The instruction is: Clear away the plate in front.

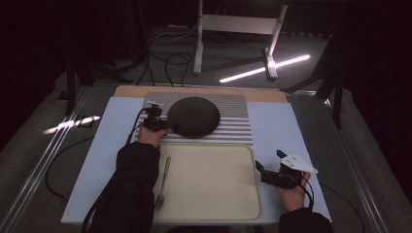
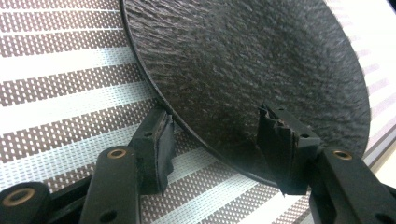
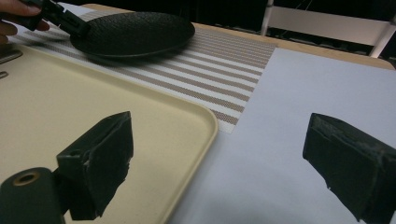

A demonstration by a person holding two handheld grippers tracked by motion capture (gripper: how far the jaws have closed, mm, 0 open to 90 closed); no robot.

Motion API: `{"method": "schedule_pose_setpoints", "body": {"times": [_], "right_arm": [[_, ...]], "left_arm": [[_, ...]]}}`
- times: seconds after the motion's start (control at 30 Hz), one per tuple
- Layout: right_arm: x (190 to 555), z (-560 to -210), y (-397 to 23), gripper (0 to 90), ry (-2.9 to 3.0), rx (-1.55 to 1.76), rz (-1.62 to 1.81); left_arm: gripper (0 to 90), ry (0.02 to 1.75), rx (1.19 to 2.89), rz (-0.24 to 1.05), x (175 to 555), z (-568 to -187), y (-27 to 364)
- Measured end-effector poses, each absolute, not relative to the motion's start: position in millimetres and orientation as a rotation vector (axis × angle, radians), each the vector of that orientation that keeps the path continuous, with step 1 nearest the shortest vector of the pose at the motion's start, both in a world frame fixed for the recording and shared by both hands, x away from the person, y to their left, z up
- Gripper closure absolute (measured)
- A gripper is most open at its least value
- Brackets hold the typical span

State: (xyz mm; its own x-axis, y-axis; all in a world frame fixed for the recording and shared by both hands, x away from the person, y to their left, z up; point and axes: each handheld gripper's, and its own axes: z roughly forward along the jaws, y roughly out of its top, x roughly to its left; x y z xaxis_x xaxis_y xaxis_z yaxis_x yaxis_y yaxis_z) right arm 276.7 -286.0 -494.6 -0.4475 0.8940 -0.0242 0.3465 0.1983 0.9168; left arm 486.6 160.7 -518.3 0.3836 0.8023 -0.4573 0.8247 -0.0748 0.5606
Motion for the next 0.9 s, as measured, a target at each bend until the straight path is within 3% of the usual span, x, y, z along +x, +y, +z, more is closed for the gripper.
{"method": "schedule_pose_setpoints", "body": {"times": [0.23, 0.63, 0.73, 0.9], "right_arm": [[277, -495, -285, 8.7, 1.904, 1.152, 1.224], [277, -495, -285, 8.7, 1.904, 1.152, 1.224], [277, -495, -286, 8.7, 1.904, 1.153, 1.224], [277, -495, -286, 8.7, 1.904, 1.152, 1.222]], "left_arm": [[58.3, 1.384, 1.691, -0.085, 485, -506, 165], [59.1, 1.458, 1.528, -0.17, 486, -506, 145], [67.4, 1.512, 1.487, -0.166, 485, -504, 144], [72.9, 1.577, 1.483, -0.153, 485, -502, 141]]}}
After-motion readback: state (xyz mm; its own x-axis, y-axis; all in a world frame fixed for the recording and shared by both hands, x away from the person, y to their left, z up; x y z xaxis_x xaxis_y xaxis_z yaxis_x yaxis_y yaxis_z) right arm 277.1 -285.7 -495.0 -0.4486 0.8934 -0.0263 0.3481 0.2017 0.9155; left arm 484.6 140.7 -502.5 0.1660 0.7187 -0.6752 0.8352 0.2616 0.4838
